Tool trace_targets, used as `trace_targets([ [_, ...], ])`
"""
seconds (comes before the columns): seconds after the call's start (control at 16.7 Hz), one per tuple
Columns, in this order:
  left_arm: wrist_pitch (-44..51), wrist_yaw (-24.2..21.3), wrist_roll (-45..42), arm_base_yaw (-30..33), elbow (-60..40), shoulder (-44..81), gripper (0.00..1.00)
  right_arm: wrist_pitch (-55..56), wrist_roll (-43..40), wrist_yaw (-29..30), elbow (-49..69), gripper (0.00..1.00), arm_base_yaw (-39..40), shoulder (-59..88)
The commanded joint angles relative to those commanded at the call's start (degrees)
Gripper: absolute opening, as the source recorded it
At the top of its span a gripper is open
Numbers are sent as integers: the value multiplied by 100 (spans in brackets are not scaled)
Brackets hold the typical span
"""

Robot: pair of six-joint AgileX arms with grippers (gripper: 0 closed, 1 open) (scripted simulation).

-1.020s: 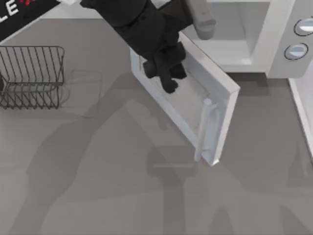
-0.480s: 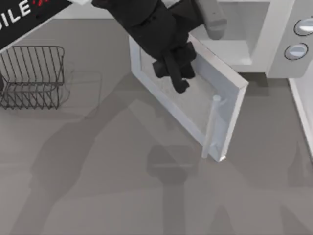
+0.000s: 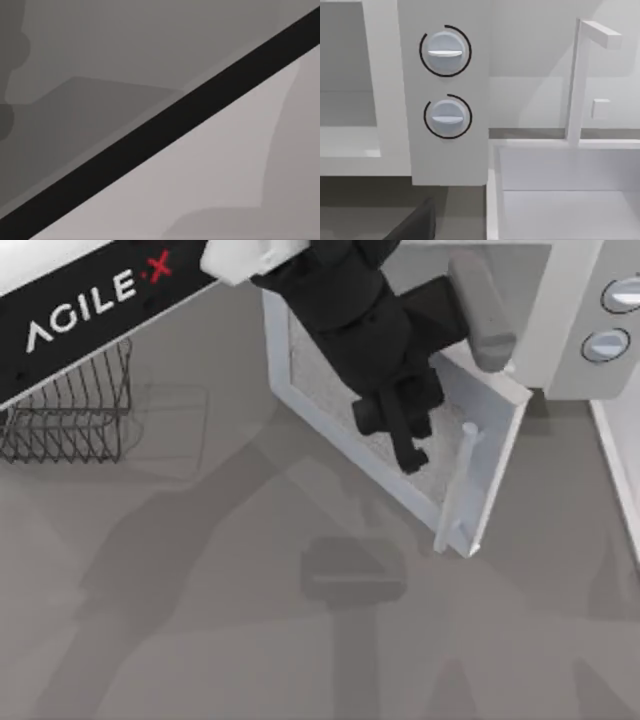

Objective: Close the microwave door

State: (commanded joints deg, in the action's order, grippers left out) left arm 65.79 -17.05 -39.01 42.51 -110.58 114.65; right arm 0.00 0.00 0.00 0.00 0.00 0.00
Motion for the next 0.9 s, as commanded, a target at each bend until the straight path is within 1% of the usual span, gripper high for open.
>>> trace_targets([
  [0.18, 62, -34, 99, -53, -51, 8, 0, 0, 0, 0, 0, 100, 0, 0],
  [0.42, -31, -262, 200, -311, -290, -32, 0, 0, 0, 0, 0, 100, 0, 0],
  [0.9, 56, -259, 239, -195, -156, 22, 0, 0, 0, 0, 0, 100, 0, 0],
])
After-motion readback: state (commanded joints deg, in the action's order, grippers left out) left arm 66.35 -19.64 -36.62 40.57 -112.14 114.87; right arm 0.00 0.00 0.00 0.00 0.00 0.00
